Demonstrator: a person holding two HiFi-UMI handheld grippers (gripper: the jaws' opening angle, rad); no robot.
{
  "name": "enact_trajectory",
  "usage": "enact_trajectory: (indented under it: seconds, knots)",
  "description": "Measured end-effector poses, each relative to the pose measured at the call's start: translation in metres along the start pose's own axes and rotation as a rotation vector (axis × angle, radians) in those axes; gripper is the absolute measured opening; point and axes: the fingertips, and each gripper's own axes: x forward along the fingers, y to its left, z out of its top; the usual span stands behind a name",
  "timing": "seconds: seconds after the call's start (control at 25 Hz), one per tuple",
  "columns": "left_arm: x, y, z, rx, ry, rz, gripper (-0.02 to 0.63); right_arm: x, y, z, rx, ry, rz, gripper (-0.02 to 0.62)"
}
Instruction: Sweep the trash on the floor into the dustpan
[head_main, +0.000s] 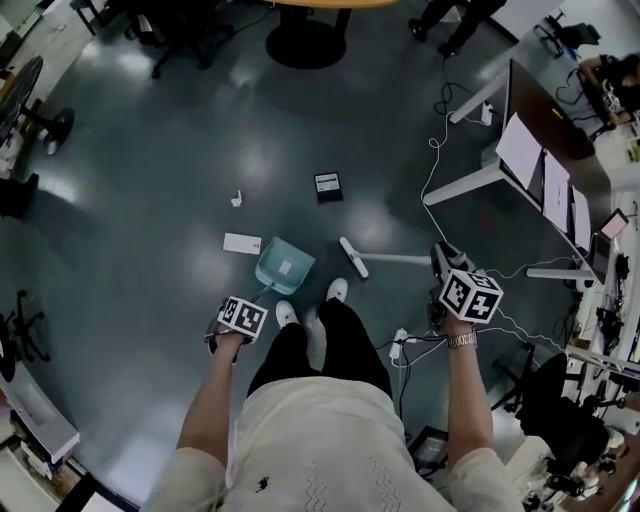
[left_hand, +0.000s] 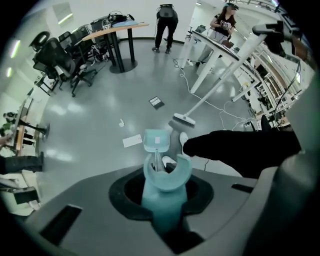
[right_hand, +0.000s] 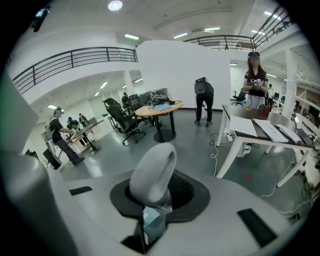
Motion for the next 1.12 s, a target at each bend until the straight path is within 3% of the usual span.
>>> enact_trajectory:
  seconds: [0.32, 0.56, 0.72, 0.8, 0.96, 1.12]
  knots:
    - [0.051, -0.008, 0.162, 0.031, 0.077, 0.022, 0.089, 0.162, -0.063, 0.135, -0.086, -0.043, 0.064, 0.072]
    - [0.077, 0.000, 0.272, -0.035, 0.136, 0.043, 0.089, 0.290, -0.116, 0.227, -0.084, -0.037, 0.100, 0.071]
    - [0.080, 0.008, 0.325, -0.074, 0.139, 0.035, 0.089, 0.345, -0.133, 0.271, -0.084, -0.078, 0.104, 0.072]
    - [0.082, 0.008, 0.340, -0.097, 0.158, 0.022, 0.089, 0.364, -0.132, 0.284, -0.088, -0.105, 0.115, 0.072]
    - [0.090, 0.012, 0.368, -0.055, 0.188, 0.022, 0.089, 0.386, -0.111, 0.288, -0.157, -0.115, 0.179, 0.072]
    - [0.097, 0.011, 0.376, 0.006, 0.194, 0.034, 0.089, 0.378, -0.072, 0.248, -0.289, -0.048, 0.267, 0.072]
